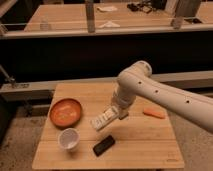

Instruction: Place the bottle in the ceramic bowl

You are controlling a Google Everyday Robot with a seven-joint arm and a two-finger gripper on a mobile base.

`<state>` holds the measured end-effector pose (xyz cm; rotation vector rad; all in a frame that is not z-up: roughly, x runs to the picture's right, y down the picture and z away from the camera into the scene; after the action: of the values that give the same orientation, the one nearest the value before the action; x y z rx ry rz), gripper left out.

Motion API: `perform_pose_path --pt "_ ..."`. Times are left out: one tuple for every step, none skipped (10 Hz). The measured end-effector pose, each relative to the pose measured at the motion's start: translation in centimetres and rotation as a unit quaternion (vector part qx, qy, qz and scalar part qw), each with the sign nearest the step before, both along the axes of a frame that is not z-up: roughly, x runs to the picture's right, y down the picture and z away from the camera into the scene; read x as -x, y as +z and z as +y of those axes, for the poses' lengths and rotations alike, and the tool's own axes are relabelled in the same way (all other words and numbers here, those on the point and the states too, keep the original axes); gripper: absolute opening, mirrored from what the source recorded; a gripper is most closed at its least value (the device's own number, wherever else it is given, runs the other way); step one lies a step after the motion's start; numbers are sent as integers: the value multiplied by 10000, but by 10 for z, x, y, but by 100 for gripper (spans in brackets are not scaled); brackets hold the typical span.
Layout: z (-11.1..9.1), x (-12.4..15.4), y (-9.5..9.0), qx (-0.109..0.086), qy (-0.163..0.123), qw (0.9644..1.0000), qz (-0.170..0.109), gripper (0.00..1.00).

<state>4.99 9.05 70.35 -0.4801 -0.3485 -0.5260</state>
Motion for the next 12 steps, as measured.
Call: perform_pose_path --pt "-2 4 2 -31 -44 10000 -11 3" --pt "-6 9 3 -41 -68 10000 -44 3" --pt "-8 9 3 -51 -103 9999 -66 3" --pt "-11 11 4 -72 -125 9999 -89 3" --pt "-13 14 5 -83 -159 9998 -129 3" --pt "-15 18 6 -105 -198 9996 -158 3" --pt "-18 28 7 -125 -254 9994 -212 3" --pt "-20 40 8 -144 -303 9991 -249 3" --pt "-22 46 9 -144 -316 9990 -284 3" --pt "-24 45 11 -183 -342 9988 -283 3" --pt "-27 46 12 -204 -355 9987 -296 3" --pt "-30 51 13 -229 -391 9984 -329 3"
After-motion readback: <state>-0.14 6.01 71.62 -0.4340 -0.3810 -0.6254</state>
